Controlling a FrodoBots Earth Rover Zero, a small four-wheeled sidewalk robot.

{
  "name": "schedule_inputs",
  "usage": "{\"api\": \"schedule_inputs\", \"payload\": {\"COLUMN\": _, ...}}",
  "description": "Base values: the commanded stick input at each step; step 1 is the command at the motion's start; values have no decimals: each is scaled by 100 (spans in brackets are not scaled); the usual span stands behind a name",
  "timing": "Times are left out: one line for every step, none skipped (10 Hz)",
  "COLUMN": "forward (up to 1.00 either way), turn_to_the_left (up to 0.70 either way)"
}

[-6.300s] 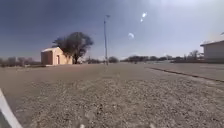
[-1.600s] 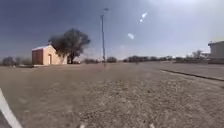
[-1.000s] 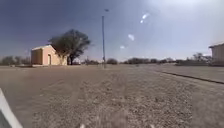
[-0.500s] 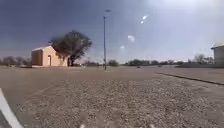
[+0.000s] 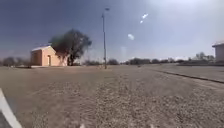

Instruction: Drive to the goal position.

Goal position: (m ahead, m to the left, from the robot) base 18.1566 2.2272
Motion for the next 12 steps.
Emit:
{"api": "schedule_inputs", "payload": {"forward": 70, "turn_to_the_left": 0}}
{"api": "schedule_inputs", "payload": {"forward": 70, "turn_to_the_left": 0}}
{"api": "schedule_inputs", "payload": {"forward": 70, "turn_to_the_left": 0}}
{"api": "schedule_inputs", "payload": {"forward": 70, "turn_to_the_left": 0}}
{"api": "schedule_inputs", "payload": {"forward": 70, "turn_to_the_left": 0}}
{"api": "schedule_inputs", "payload": {"forward": 70, "turn_to_the_left": 0}}
{"api": "schedule_inputs", "payload": {"forward": 70, "turn_to_the_left": 0}}
{"api": "schedule_inputs", "payload": {"forward": 70, "turn_to_the_left": 0}}
{"api": "schedule_inputs", "payload": {"forward": 70, "turn_to_the_left": 0}}
{"api": "schedule_inputs", "payload": {"forward": 70, "turn_to_the_left": 0}}
{"api": "schedule_inputs", "payload": {"forward": 70, "turn_to_the_left": 0}}
{"api": "schedule_inputs", "payload": {"forward": 70, "turn_to_the_left": 0}}
